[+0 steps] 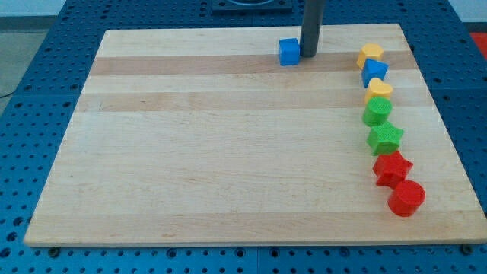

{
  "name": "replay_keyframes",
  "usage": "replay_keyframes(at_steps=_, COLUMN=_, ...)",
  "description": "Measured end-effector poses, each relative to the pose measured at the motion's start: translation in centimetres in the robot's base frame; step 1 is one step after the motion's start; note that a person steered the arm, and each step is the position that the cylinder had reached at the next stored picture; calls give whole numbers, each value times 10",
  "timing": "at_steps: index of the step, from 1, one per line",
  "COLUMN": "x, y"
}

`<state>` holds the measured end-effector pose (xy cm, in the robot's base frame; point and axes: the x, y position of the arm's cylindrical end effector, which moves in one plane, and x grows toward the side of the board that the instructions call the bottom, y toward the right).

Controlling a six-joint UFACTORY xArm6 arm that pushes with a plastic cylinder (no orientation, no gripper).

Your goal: Move the blue triangle closer to the blue cube

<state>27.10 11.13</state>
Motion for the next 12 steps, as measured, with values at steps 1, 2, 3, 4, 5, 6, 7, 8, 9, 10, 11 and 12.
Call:
replay_keyframes(at_steps=1, x=-34, y=29)
replay_keyframes(at_steps=2, x=-39, y=101)
replay_keyframes(at_steps=3, x=-33, y=191)
replay_keyframes(at_steps=4, x=22, y=192)
replay_keyframes(at_steps=5, x=64, y=182)
replay_keyframes(at_steps=6, x=83, y=154)
replay_keyframes(at_steps=7, x=67, y=132)
replay_keyframes(at_steps=8, x=55, y=110)
replay_keyframes(at_steps=9, x=55, y=89)
replay_keyframes(at_steps=10, x=65, y=70)
replay_keyframes(at_steps=11, x=65, y=45)
replay_keyframes(at_steps=12, x=65, y=18)
